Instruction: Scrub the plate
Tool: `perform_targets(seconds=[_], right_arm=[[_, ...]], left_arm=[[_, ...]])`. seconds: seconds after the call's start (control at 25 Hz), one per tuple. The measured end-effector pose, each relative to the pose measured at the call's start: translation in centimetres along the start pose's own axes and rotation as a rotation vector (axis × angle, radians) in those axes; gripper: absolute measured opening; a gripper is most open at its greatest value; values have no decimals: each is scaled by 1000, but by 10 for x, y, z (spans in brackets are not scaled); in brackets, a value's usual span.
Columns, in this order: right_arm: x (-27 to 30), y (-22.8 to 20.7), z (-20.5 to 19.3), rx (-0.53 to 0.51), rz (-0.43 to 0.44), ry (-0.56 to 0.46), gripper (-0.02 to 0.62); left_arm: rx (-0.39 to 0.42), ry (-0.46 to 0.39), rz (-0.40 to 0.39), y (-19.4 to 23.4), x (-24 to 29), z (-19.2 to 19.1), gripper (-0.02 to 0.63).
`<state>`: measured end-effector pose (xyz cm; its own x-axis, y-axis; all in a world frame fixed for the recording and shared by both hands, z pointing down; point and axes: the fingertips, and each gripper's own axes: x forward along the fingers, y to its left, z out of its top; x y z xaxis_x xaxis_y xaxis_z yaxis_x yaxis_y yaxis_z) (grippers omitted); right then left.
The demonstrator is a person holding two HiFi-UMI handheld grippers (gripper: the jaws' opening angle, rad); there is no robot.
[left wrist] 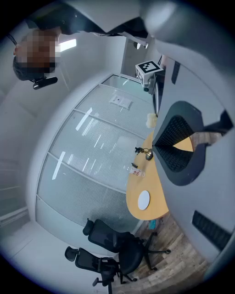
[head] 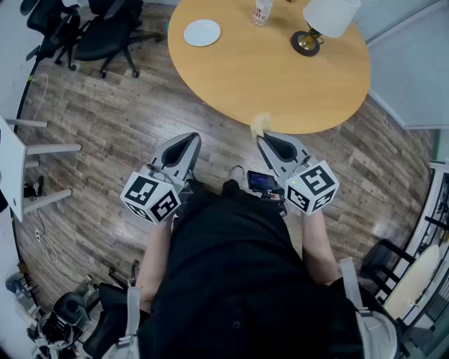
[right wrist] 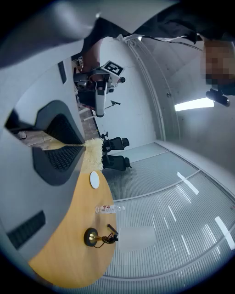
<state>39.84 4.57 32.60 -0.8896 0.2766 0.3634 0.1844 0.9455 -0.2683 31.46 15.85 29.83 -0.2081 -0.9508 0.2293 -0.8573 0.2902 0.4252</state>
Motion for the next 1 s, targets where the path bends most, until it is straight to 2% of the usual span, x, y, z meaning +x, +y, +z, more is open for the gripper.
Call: perform_targets(seconds=[0.16, 0.48, 0.72, 1.0], right_arm=[[21, 6, 5, -15, 6, 13, 26], [70, 41, 26, 41, -90, -52, 28], [122, 77, 35, 61, -144, -43, 28], [171, 114, 39, 84, -217, -22, 28]], left_arm=[[-9, 0, 6, 21, -3, 5, 11], [15, -27, 4, 78, -52, 23, 11], [27, -42, -2, 136, -103, 45, 11], [31, -10, -24, 191, -153, 53, 11]])
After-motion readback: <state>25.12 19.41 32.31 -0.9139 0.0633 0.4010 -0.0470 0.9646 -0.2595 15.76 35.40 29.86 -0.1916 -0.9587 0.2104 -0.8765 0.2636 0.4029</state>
